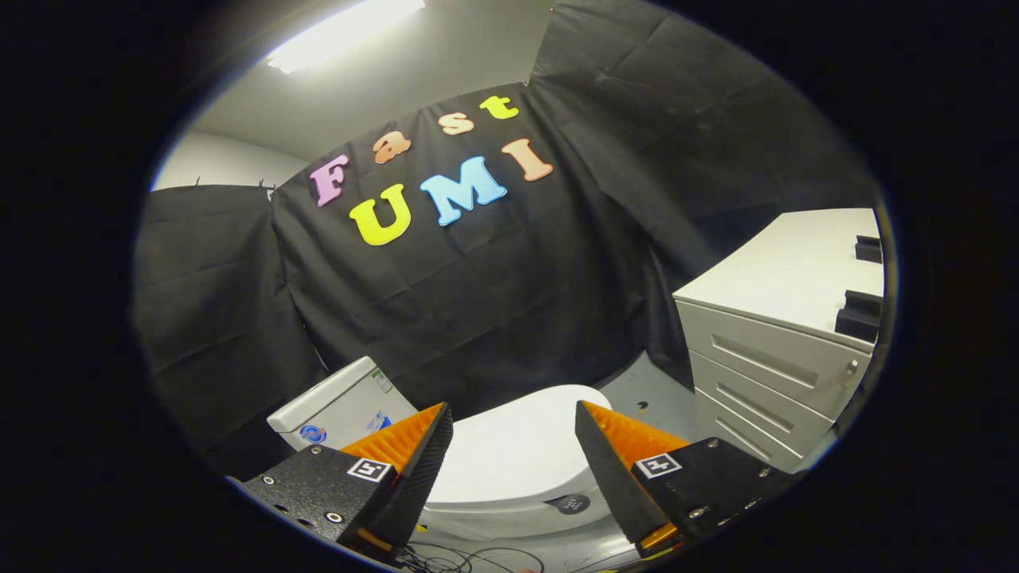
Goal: Open the toilet lid.
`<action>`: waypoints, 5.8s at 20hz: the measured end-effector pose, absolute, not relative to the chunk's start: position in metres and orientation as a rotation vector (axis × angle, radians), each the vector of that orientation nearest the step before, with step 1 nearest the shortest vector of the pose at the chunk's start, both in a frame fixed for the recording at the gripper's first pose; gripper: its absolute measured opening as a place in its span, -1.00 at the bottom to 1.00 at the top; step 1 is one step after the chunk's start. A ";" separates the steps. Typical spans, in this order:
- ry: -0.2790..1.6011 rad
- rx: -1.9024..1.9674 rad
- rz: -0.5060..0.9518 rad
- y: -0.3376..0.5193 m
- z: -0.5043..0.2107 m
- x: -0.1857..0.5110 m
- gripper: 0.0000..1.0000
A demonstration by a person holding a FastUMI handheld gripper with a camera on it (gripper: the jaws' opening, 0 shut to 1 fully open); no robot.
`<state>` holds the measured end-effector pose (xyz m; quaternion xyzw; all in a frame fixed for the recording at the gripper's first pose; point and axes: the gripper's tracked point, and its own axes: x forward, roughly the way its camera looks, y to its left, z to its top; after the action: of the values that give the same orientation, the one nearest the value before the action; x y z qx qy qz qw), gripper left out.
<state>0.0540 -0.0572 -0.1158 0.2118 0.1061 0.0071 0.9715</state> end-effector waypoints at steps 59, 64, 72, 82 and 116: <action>0.759 1.268 0.083 -0.023 -0.394 0.092 -0.83; 0.767 1.145 0.068 -0.019 -0.389 0.090 -1.00; 0.711 0.973 0.100 -0.015 -0.345 0.095 -1.00; 0.627 0.682 0.107 0.003 -0.288 0.101 -1.00; 0.400 0.163 -0.055 0.114 -0.163 0.109 -1.00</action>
<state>0.1090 0.1137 -0.1627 0.0806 0.1987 -0.0270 0.9764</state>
